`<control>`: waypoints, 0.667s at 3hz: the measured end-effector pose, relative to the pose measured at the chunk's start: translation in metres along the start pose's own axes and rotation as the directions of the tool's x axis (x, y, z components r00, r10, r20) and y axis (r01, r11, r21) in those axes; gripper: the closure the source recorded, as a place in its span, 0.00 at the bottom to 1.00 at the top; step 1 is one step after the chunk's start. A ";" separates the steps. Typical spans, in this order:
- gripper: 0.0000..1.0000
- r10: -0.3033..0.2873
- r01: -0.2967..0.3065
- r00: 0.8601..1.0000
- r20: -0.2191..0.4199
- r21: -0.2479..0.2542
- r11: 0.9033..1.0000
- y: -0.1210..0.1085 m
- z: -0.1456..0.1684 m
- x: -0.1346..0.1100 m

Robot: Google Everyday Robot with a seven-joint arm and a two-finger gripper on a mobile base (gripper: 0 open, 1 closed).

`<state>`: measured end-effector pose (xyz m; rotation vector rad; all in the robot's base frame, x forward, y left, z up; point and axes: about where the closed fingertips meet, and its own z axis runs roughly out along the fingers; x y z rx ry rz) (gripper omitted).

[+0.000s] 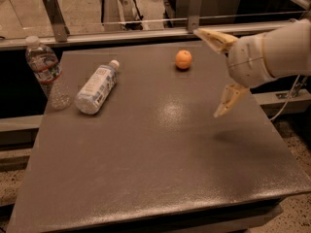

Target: Move blue plastic bottle near water bottle

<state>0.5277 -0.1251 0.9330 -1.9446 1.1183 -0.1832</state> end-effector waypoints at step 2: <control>0.00 0.127 -0.127 0.992 0.005 0.102 0.987 0.035 -0.048 0.041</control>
Offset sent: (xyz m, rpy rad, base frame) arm -0.0156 -0.0533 -0.0087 0.1008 0.0018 -0.0799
